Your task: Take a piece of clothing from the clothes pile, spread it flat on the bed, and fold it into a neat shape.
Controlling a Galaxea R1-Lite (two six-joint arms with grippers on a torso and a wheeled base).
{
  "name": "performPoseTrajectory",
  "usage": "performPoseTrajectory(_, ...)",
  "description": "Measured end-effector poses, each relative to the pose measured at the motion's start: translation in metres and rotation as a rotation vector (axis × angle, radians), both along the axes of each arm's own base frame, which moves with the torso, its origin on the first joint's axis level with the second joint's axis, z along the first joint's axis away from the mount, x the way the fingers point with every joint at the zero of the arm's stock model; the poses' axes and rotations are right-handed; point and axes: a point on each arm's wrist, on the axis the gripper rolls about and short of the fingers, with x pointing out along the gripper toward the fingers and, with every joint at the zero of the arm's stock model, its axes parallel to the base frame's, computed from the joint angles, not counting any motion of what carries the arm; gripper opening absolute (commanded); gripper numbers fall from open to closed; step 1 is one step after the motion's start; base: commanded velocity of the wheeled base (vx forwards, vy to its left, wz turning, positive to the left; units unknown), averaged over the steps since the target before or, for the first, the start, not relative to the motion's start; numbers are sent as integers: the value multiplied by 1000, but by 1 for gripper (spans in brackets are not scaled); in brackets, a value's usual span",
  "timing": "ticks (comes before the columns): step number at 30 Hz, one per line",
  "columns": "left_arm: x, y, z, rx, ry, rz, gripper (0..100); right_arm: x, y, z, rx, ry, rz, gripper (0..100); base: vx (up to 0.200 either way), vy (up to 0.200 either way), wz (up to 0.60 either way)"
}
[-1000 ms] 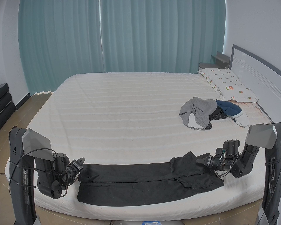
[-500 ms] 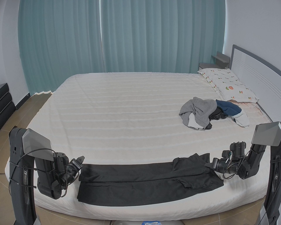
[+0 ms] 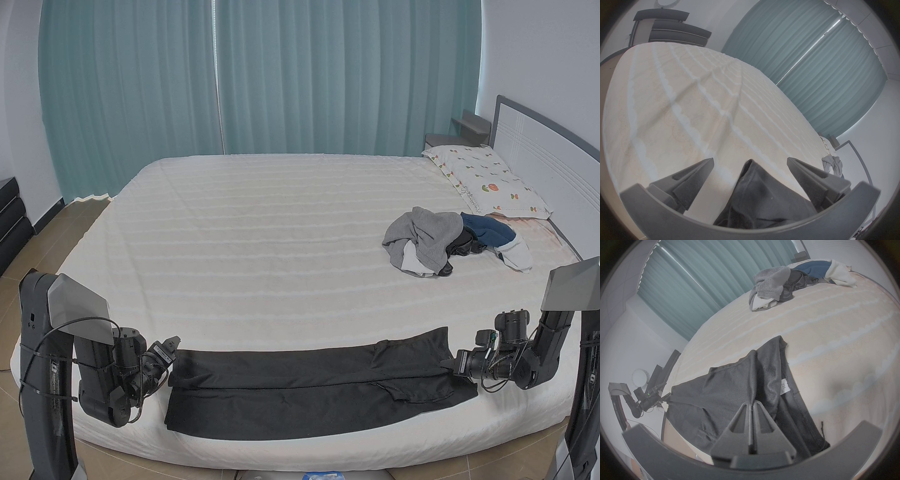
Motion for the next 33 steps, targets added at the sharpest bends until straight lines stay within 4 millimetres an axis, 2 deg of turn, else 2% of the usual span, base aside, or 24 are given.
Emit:
performPoseTrajectory(1, -1, 0, 0, 0, 4, 1, 100, 0, 0, 0, -3, 0, 1, 0, 0, 0, 0)
performPoseTrajectory(2, -3, 1, 0, -1, 11, 2, 100, -1, -1, 0, -8, -2, 2, 100, 0, 0, 0)
performPoseTrajectory(8, -12, 2, 2, -2, 36, 5, 100, 4, -2, 7, -3, -36, -10, 100, 0, 0, 0)
performPoseTrajectory(15, -30, 1, 13, -8, 67, -29, 100, 21, 7, 31, 74, -36, -94, 100, 0, 0, 0)
performPoseTrajectory(19, -39, -2, 20, -8, 74, -50, 100, 23, 15, 44, 135, -24, -163, 100, 0, 0, 0)
performPoseTrajectory(27, -52, -18, 24, 1, 98, -108, 100, -4, 36, 57, 236, 70, -312, 100, 0, 0, 0)
performPoseTrajectory(33, -56, -31, 18, 35, 123, -119, 100, -18, 47, 61, 284, 110, -392, 100, 0, 0, 0)
